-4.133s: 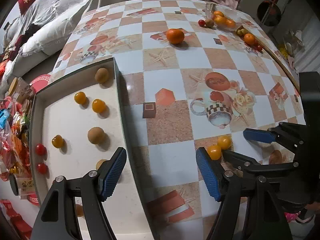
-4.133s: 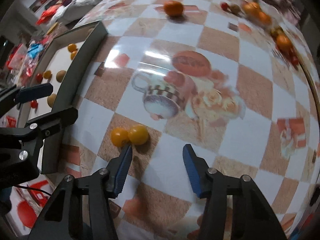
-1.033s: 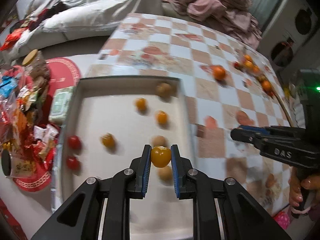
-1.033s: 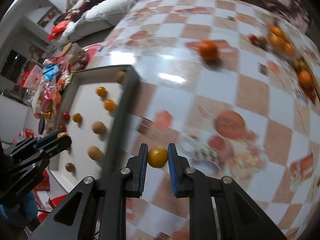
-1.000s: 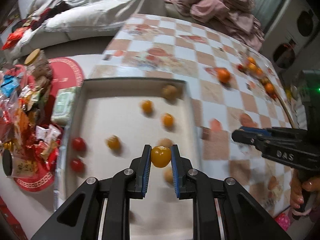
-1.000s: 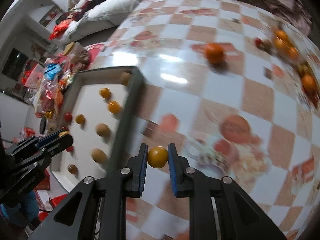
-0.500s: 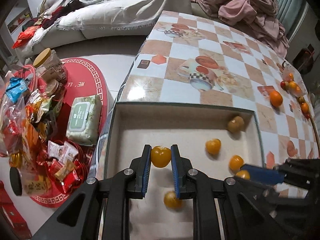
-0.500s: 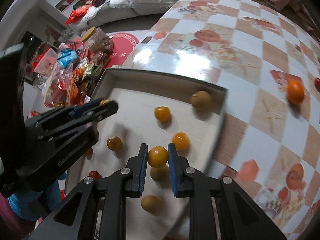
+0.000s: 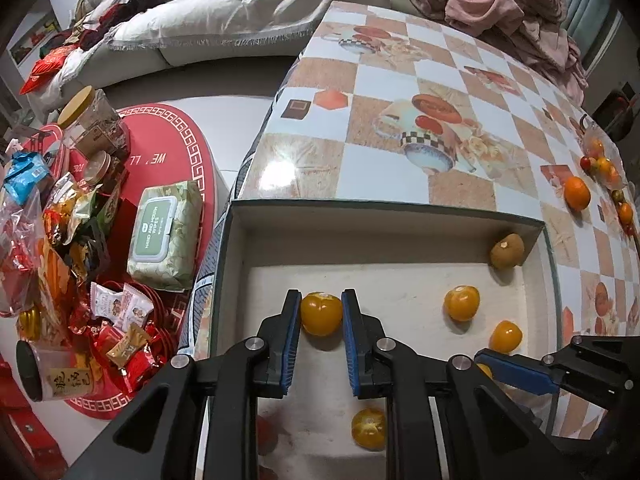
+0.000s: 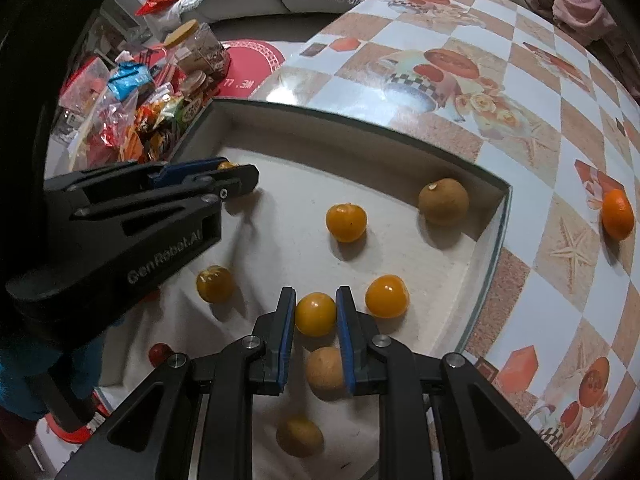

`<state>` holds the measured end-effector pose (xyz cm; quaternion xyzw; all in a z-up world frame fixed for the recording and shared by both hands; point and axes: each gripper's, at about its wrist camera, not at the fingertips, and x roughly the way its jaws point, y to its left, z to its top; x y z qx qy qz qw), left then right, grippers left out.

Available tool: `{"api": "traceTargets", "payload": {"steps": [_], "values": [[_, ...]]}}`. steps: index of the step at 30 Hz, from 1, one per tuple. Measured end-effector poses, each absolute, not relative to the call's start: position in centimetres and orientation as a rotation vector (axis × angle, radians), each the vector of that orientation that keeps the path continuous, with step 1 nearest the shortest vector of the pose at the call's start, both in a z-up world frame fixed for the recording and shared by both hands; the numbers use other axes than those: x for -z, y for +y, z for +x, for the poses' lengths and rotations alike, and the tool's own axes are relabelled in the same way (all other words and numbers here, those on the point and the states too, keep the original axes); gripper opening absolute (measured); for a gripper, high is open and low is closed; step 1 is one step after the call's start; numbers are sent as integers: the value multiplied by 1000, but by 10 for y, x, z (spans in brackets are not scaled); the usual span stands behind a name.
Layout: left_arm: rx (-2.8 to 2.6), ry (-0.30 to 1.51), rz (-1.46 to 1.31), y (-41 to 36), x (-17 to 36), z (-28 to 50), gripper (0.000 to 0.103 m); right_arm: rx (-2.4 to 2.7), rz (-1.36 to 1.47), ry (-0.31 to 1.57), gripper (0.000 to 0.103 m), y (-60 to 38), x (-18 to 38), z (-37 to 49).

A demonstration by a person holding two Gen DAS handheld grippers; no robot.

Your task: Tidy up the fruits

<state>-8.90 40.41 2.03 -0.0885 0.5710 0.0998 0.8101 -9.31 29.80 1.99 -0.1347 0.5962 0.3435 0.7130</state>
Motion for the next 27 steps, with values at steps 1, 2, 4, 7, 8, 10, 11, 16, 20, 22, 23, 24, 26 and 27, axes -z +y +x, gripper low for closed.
{"api": "traceTargets", "payload": {"steps": [1,2,4,7,8,10,11,16,20,22,23,24,26,27], "values": [[-211,1227,-188,404,-19,-88,21,-764,-313,1313,22,299,-20,-94],[-212,1224,-181,403,-18,-88,21,-765,-323,1309,23,301,-20,-95],[-211,1230,-165,402,-18,-88,25,-771,-335,1300,24,303,-20,-96],[-211,1227,-162,400,-20,-87,72,-777,-335,1299,32,303,-22,-98],[-220,1209,-154,400,-22,-88,72,-781,-331,1296,37,303,-24,-99],[-210,1197,-154,398,-27,-89,72,-793,-316,1283,44,299,-31,-103],[-212,1203,-152,397,-28,-89,72,-797,-310,1278,49,294,-36,-104],[-223,1227,-176,396,-38,-93,72,-788,-250,1277,71,273,-60,-112],[-236,1214,-185,392,-55,-108,102,-729,-230,1308,81,254,-72,-117],[-242,1204,-181,389,-65,-119,102,-686,-234,1331,82,245,-75,-117],[-249,1212,-185,387,-70,-125,102,-660,-229,1343,84,239,-75,-118],[-259,1221,-193,387,-73,-131,102,-642,-220,1353,85,235,-76,-117],[-255,1252,-203,384,-76,-141,102,-607,-205,1371,90,225,-78,-117],[-256,1265,-203,382,-78,-146,102,-589,-206,1376,97,220,-80,-117]]}}
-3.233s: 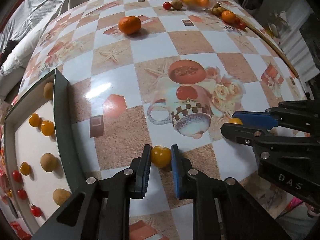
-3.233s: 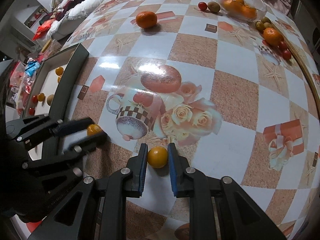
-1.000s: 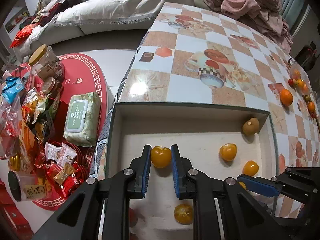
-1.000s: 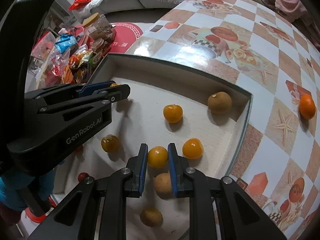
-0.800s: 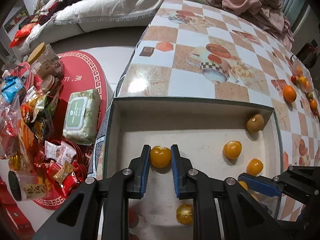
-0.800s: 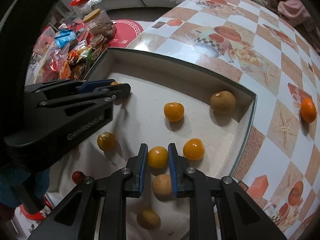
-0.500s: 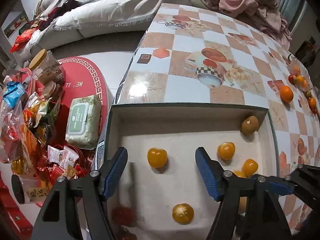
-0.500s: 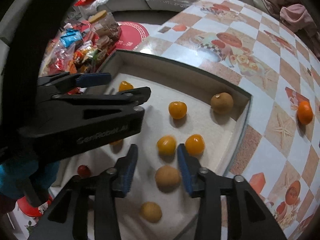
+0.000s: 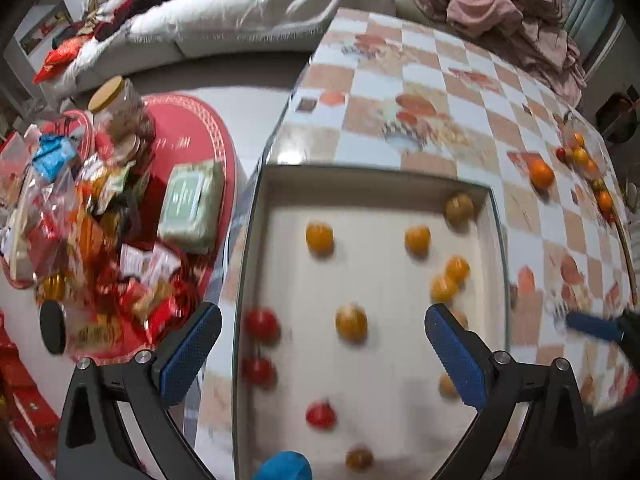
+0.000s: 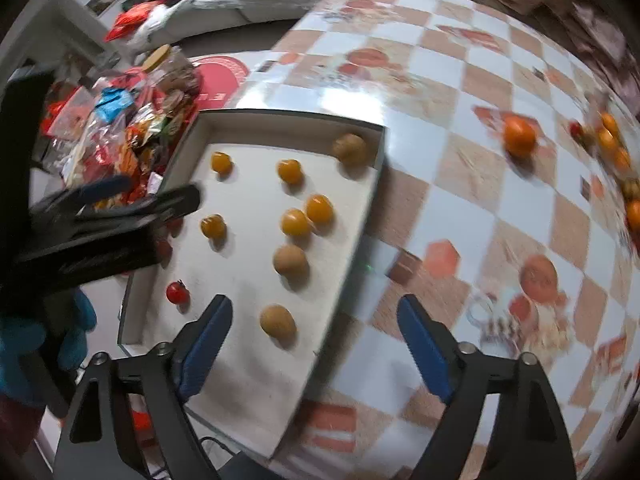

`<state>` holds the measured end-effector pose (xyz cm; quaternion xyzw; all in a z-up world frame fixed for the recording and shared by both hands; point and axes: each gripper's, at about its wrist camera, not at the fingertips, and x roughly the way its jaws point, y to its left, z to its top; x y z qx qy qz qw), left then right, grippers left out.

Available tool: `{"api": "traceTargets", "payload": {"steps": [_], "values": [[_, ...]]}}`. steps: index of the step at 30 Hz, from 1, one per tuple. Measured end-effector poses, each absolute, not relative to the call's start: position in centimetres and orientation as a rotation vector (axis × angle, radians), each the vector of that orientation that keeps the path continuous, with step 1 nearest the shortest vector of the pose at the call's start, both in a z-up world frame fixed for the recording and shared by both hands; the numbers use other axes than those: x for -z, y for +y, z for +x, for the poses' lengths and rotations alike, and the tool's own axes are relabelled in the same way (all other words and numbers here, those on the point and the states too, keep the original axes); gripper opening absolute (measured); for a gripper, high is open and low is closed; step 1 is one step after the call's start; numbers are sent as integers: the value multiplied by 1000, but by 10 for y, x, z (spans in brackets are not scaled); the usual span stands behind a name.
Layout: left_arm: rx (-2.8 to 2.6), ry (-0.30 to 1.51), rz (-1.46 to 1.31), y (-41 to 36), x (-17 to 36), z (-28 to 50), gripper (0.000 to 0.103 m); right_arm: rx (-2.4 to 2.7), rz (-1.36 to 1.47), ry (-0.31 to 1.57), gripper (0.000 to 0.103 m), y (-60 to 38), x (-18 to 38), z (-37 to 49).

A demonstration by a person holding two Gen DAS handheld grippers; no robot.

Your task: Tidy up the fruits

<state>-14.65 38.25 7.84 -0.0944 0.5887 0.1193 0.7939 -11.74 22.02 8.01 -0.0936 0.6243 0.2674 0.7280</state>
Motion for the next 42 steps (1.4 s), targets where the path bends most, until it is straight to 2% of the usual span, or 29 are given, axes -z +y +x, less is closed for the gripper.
{"api": "traceTargets", "payload": {"steps": [2,22,42], "values": [[-261,1280,-198,379,-84,-155,102,-560,-195,1381,103,214,-84,-119],[-256,1378,-150,351,-138,-234,102,-547,-274,1391,103,226,-149,-155],[-237,1346,-71,343,-163,-250,102,-561,-304,1355,103,235,-176,-174]]}}
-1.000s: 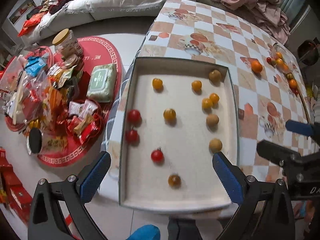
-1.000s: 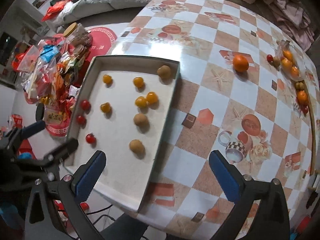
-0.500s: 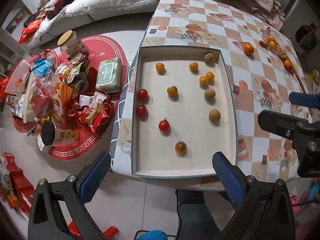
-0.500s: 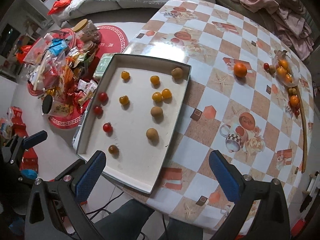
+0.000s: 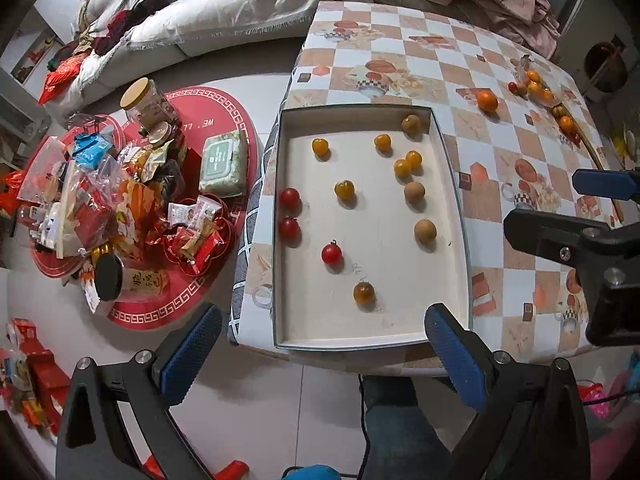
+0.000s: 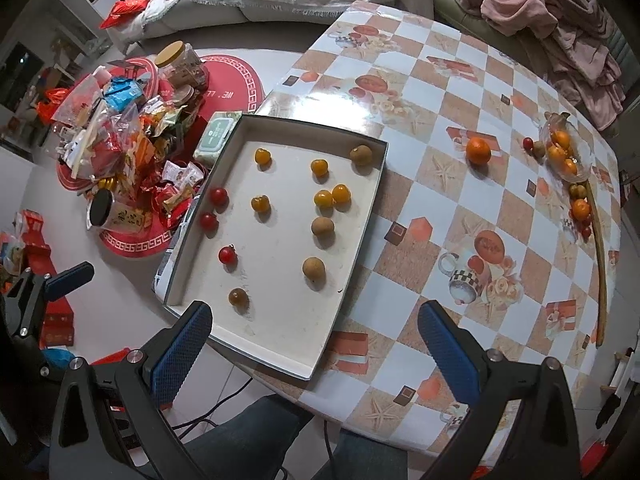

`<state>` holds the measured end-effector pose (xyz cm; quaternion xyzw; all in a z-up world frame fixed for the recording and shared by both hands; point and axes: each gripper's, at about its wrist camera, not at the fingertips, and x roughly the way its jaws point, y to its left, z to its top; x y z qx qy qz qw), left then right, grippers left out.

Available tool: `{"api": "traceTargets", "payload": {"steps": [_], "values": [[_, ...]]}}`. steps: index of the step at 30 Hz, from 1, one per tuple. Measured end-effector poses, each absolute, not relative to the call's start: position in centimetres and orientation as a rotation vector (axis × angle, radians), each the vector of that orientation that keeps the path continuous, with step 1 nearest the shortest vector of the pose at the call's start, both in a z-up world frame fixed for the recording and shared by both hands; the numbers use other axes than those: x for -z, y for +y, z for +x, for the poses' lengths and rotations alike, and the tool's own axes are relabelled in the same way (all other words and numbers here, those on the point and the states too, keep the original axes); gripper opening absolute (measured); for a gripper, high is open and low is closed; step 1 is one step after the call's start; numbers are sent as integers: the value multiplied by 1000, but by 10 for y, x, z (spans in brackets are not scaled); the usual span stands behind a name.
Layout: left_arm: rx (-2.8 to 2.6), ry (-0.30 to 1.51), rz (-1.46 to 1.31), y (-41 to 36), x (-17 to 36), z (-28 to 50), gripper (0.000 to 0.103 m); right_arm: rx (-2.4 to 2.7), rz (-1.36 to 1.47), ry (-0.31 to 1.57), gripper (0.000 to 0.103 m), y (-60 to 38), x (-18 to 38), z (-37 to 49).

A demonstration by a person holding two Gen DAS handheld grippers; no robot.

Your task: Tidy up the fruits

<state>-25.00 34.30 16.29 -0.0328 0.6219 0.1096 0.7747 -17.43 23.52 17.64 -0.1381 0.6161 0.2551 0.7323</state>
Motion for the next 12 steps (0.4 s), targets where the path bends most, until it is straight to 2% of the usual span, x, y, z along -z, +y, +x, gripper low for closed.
{"api": "traceTargets", "payload": {"steps": [12], "values": [[-224,1343,-86,340,-165,-250,102,-557,-297,1351,103,236,-181,-176]]}}
